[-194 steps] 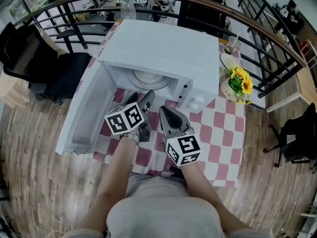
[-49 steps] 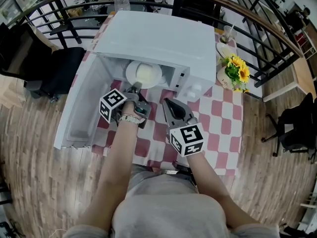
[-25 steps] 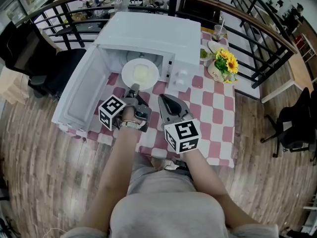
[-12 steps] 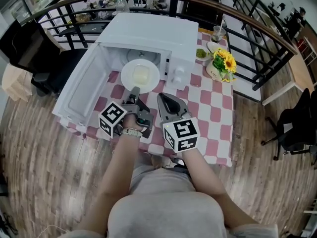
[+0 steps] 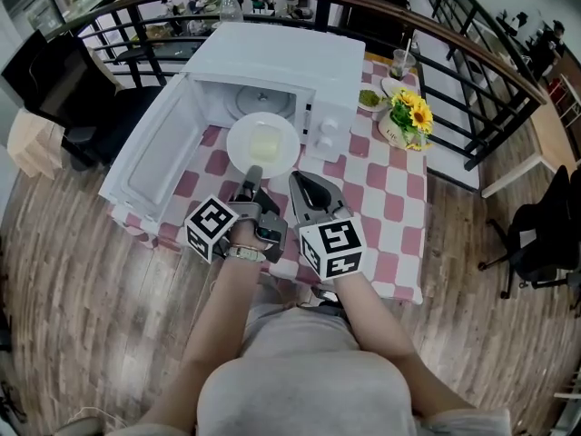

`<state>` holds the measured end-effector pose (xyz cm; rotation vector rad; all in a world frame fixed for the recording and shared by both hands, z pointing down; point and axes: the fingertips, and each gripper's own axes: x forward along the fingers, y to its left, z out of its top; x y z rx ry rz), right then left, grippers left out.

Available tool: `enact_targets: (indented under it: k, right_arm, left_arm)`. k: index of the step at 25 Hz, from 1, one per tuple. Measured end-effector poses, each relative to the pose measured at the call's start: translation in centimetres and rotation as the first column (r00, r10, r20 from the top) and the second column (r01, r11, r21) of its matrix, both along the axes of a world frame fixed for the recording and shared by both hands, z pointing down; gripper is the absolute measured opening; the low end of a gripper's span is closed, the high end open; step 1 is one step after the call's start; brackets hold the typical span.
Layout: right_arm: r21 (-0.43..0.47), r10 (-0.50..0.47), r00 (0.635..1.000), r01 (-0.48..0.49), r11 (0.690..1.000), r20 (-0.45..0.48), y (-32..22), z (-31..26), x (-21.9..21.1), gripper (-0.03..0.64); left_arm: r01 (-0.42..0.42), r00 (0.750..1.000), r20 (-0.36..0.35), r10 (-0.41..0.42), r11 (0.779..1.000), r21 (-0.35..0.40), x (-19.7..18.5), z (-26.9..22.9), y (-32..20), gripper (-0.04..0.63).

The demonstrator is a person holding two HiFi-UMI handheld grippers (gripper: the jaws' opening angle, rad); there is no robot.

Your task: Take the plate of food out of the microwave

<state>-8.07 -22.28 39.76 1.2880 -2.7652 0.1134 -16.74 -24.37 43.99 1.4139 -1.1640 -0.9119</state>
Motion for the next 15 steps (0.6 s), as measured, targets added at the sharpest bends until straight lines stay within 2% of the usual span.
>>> enact_targets:
  k: [15]
  right_arm:
    - [0.001, 0.013, 1.000, -0.013, 1.000, 0.020, 1.2, -0.2, 0.7, 0.023]
  left_arm:
    - [-0.017, 1.000, -0.022, 0.018, 0.999, 0.036, 1.4, -1.3, 2.4, 0.015]
